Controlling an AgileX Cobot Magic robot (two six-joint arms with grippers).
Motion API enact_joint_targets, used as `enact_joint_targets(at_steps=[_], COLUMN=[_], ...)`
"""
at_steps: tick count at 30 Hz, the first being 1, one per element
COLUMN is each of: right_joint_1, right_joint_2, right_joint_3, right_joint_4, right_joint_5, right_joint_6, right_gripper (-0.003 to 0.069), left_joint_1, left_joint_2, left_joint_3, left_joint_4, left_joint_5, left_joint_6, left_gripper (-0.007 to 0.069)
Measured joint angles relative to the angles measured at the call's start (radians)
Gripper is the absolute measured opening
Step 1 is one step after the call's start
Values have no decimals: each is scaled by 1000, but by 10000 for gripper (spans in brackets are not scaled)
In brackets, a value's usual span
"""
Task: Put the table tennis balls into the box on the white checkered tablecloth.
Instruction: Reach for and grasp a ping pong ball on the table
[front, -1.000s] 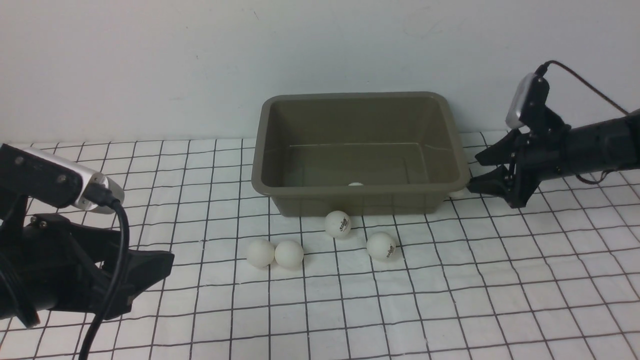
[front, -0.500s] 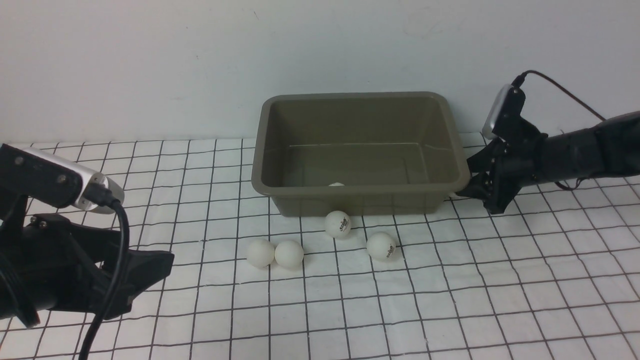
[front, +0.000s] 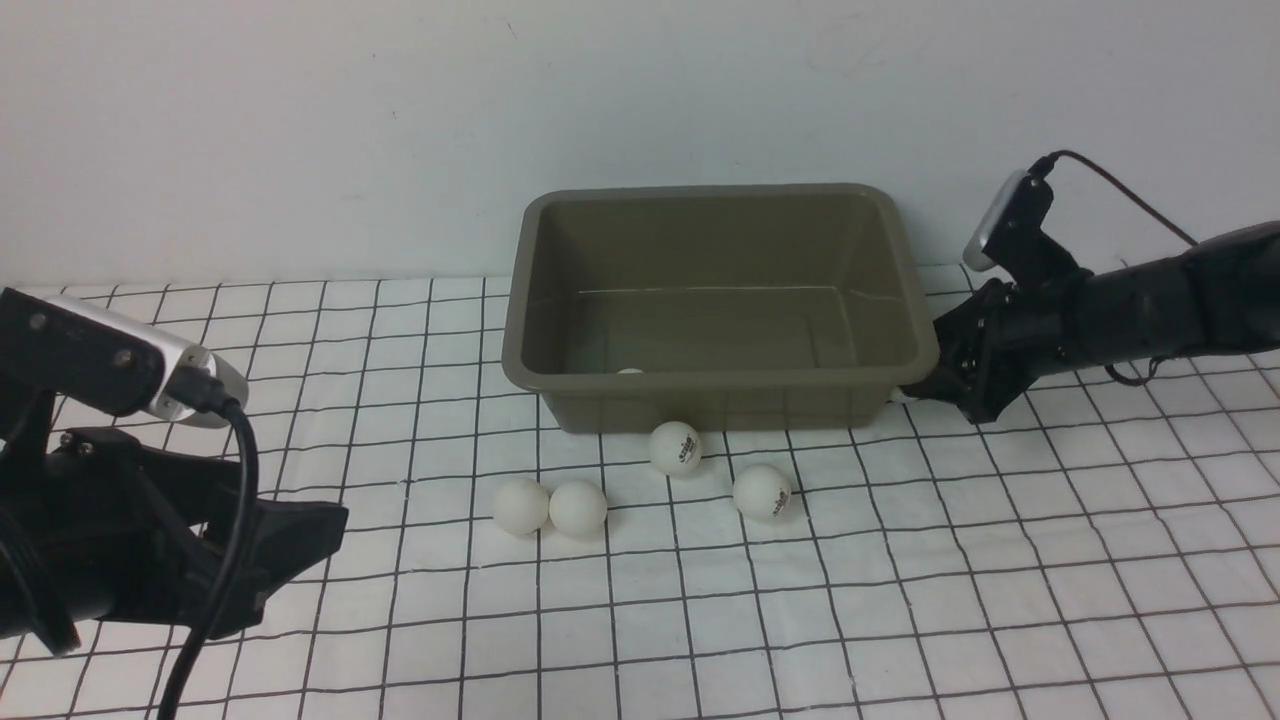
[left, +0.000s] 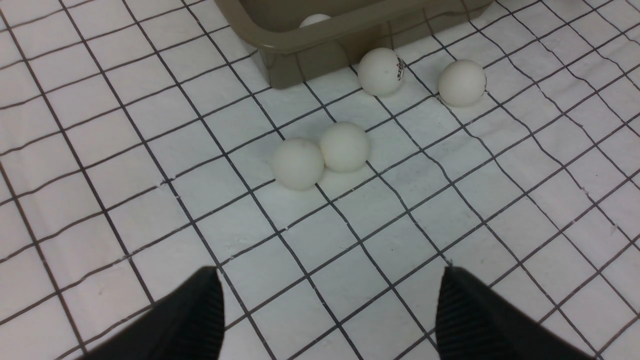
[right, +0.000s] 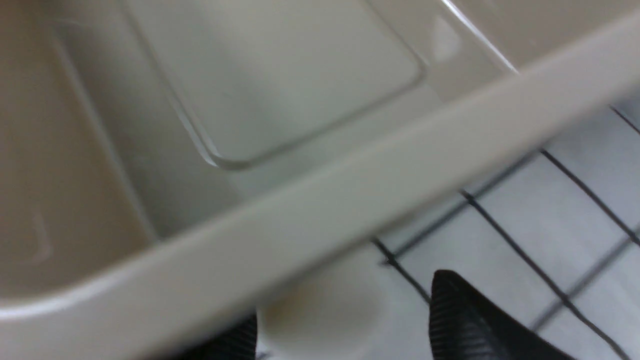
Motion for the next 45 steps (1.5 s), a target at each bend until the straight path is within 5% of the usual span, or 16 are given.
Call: enact_joint_targets(at_steps=[20, 27, 40, 45], right_joint_1=[0, 0, -31, -30], right_joint_2=[45, 49, -71, -121], right_joint_3=[0, 0, 0, 0], right_joint_4=[-1, 63, 118, 211], right_joint_5=[-32, -29, -171, -7], right_joint_6=[0, -2, -18, -5], right_gripper=[449, 358, 358, 358], left_joint_1=[0, 0, 0, 0], left_joint_2=[0, 0, 0, 0], left_joint_3=[0, 0, 0, 0], left_joint_4=[0, 0, 0, 0], left_joint_5=[0, 0, 0, 0], left_joint_6=[0, 0, 0, 0], left_gripper=[510, 510, 510, 510])
